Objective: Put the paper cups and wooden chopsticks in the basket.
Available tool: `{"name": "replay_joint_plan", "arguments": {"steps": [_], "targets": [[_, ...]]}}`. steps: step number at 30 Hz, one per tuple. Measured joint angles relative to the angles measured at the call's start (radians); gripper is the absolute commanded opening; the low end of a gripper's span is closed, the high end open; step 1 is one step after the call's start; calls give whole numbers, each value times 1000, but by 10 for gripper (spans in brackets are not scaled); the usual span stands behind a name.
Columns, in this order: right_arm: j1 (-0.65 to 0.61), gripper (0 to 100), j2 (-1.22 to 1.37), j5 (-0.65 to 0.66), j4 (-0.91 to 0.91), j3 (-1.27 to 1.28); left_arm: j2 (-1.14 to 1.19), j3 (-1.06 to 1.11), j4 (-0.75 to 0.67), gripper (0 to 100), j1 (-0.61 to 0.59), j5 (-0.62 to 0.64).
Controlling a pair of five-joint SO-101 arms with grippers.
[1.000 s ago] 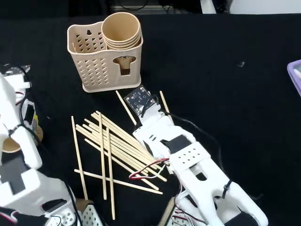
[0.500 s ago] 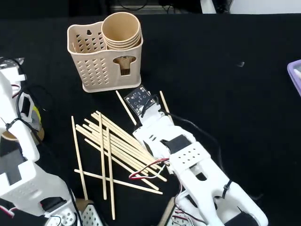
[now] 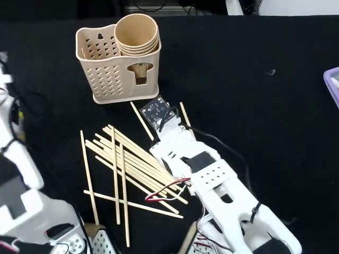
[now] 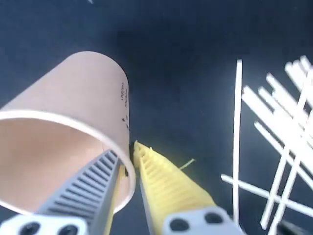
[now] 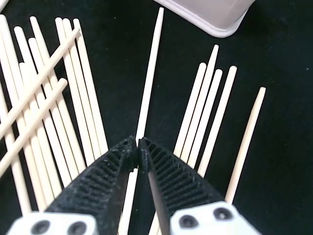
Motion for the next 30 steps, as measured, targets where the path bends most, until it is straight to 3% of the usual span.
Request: {"name": "replay_joint_plan", "arguments": {"steps": [6,11,14,20,25,30], "targets": [[0,15,0,0,-75,43,-198,-80,-83,30,61,147],[0,15,0,0,-86,49,-330,-81,-272,30,239,382],[0,15,0,0,-89,49,-368,-81,-361,30,379,459],[0,15,0,0,-89,49,-370,-81,-508,30,603,480],[0,15,0,0,-89,49,-292,-81,-535,30,747,482],[11,15,0,2,-89,49,-183,-80,-535,32,809,482]]}}
